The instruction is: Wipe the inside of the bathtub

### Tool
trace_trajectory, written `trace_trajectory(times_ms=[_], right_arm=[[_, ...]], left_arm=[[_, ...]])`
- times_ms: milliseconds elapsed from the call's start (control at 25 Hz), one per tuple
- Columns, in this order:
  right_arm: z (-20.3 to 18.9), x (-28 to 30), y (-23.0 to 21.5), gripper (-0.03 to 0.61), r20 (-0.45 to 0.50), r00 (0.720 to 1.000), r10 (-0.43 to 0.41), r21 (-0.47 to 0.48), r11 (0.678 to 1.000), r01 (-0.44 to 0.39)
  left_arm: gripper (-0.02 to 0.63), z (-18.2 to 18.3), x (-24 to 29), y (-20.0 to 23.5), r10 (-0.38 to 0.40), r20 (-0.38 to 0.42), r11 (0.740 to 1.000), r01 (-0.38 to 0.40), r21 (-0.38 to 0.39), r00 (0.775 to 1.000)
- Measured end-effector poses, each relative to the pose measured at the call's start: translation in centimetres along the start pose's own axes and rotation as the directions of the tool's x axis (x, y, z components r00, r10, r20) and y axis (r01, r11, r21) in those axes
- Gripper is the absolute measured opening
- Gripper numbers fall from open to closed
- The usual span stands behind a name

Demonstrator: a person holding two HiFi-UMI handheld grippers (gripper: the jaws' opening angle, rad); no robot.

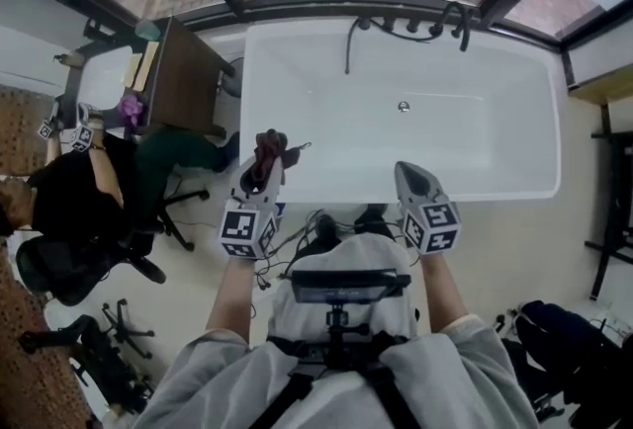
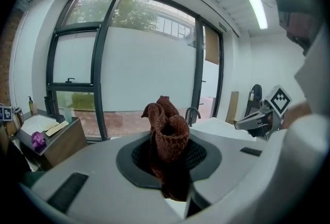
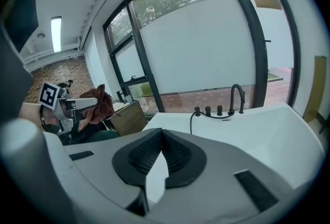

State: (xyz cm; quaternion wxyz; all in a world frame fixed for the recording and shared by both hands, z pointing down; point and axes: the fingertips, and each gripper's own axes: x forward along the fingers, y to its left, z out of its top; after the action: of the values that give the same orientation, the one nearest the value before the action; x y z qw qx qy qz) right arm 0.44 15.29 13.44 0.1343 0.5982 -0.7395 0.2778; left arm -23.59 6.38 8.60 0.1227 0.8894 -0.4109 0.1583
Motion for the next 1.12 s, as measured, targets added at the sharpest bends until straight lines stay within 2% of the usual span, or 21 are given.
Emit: trace_trajectory(times_ms=[240,360,480,720,1120], right_arm=[[-1.3,-1.8,3.7,0.009,0.003,0.999,-0.044,0.037,0.998,0.044],[-0.9,-3.6,3.8,0.009,0.017,0.996,-0.087,0.050,0.995,0.086],[-1.0,-5.5,2.8,0.009,0.021,0.992,-0.121,0.051,0.992,0.120],[-1.1,-7.8,-0.3,0.008,0.030,0.991,-0.132,0.054,0.990,0.130],[-2.3,-10.8,-6.5,0.008,0.018,0.998,-0.054,0.004,0.999,0.053]], left_arm=[[0.083,-0.5,-3.3,1.4,-0.026,0.027,1.000,0.026,-0.010,0.999],[0.083,-0.9,-4.0,1.0,-0.063,0.022,0.998,0.064,-0.012,0.998],[0.083,-1.4,-4.5,0.0,-0.074,0.017,0.997,0.074,0.024,0.997],[0.083,-1.3,-6.2,-1.5,-0.015,0.037,0.999,0.013,0.050,0.999],[0.084,-3.6,-7.4,-8.1,0.114,-0.002,0.993,-0.114,-0.007,0.993]])
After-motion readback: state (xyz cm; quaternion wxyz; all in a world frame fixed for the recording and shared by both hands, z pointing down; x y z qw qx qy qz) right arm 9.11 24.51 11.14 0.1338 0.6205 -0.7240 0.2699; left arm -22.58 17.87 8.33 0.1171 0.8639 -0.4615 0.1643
